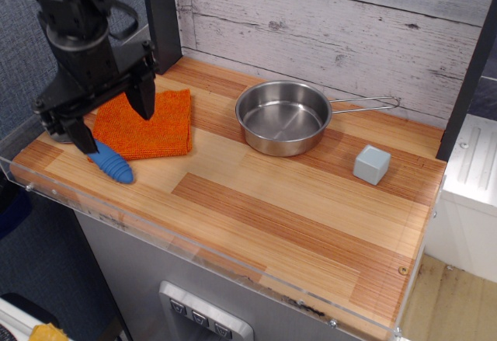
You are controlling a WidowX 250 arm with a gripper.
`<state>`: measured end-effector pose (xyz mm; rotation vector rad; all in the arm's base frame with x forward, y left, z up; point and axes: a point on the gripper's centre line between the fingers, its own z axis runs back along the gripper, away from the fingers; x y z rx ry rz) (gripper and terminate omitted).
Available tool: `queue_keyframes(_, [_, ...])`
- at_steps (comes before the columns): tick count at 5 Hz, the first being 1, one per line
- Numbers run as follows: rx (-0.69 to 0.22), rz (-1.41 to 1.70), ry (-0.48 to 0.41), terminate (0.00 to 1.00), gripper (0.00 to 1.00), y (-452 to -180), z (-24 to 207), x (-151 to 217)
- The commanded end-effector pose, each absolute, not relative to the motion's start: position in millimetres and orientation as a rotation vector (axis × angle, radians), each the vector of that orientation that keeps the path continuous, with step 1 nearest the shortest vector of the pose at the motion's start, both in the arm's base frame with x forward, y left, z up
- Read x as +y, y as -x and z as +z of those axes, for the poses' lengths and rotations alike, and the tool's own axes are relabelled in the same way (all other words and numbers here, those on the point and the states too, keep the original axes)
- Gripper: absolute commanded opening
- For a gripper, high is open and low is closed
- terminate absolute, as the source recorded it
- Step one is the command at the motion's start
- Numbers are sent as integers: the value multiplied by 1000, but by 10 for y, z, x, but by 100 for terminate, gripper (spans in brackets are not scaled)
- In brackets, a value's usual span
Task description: Put the spoon under the pot.
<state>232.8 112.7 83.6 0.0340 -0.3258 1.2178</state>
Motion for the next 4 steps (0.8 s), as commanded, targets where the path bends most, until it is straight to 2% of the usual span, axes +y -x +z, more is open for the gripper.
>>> queue_keyframes(1, [-317, 1230, -55, 0, 100, -2326, 578, 1218])
queue_keyframes(2, [-304, 1270, -34, 0, 100, -2304, 426, 1300])
queue_keyframes(4, [-278, 1268, -64, 0, 100, -2347, 248, 1364])
